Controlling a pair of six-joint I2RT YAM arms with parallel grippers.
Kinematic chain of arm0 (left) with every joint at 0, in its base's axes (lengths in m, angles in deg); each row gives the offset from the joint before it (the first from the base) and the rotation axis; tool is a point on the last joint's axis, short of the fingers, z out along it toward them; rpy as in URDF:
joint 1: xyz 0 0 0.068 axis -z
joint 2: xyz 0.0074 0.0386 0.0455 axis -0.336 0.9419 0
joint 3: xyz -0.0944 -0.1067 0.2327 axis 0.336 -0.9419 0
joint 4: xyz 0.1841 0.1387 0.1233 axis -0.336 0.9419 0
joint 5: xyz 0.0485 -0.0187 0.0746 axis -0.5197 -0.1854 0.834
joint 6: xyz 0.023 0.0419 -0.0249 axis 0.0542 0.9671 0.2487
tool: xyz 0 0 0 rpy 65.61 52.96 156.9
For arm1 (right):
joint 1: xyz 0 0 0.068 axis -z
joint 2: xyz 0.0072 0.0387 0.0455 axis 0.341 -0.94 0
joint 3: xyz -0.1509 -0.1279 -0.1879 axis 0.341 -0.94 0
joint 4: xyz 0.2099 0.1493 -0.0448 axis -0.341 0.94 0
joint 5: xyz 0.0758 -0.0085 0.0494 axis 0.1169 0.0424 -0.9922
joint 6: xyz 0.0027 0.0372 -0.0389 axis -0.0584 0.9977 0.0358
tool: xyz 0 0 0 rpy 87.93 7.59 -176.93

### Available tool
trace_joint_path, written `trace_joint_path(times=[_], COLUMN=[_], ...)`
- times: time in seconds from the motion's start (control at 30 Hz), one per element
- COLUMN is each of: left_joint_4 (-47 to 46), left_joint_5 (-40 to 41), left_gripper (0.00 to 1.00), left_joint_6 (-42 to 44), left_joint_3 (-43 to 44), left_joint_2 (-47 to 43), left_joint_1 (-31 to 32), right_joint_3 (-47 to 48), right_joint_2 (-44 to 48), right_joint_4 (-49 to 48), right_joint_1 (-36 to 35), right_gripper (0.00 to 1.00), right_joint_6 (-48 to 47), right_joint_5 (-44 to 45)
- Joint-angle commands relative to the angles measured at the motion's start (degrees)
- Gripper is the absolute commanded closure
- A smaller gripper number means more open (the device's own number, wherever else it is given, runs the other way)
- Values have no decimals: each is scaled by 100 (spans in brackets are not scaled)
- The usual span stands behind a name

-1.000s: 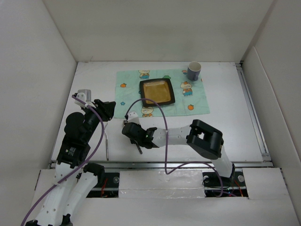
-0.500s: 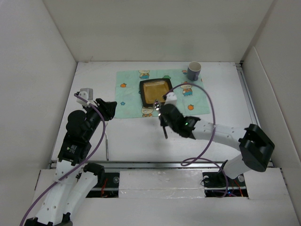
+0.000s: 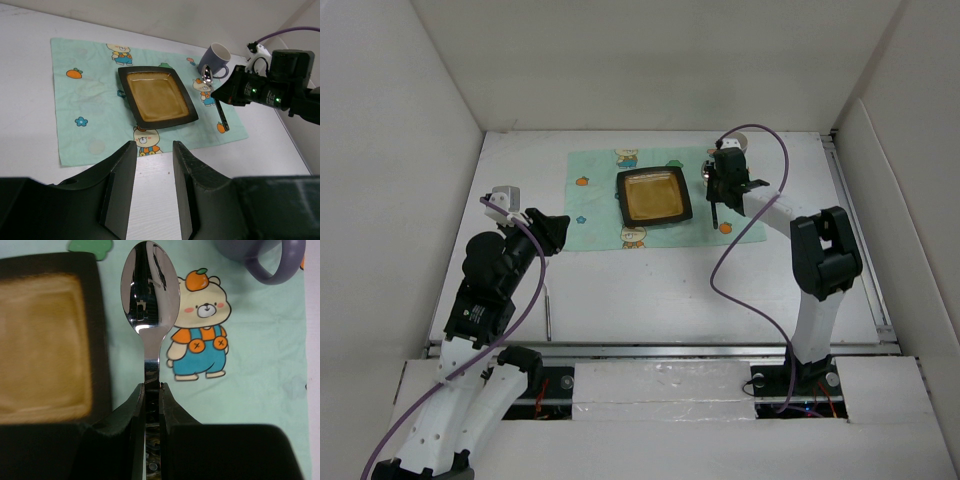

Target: Set the dinner table for one person

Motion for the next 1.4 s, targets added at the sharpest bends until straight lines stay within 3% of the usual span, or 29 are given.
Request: trace_joint_path(times=[0.0,0.47,0.57,0.63,0.83,1.0,1.13,1.37], left_joint_4=[-208,-199,-77,-41,337,1108,1698,3366], left_joint_5=[11,169,205,300,521,1398,2679,3210], left_gripper=[68,68,67,65,64,63,62,59], left_joint_6=[28,36,36,62,229,545,564,-112], left_joint_3=[162,136,188,197,391,882,1085,1953], left_joint_2=[4,215,399,600,1399,2155,2744,3931], left_joint_1=[29,29,-32,-32,-32,196,670,1146], right_joint_3=[614,1828,1793,1653,1301,344,-728,-1952], right_joint_2=[-342,-1425,-1461,-1382,-759,460,1480,2660], right_joint_4=[258,803,759,637,443,40,-392,-1245], right_joint_1=[238,476,476,476,476,415,142,-227], right_gripper=[100,98,88,76,48,44,44,44], right_joint_6=[-407,-442,-337,-293,-266,-275,-144,-29], right_joint_5=[-431,-599,-643,-625,-783,-1170,-1205,-1547])
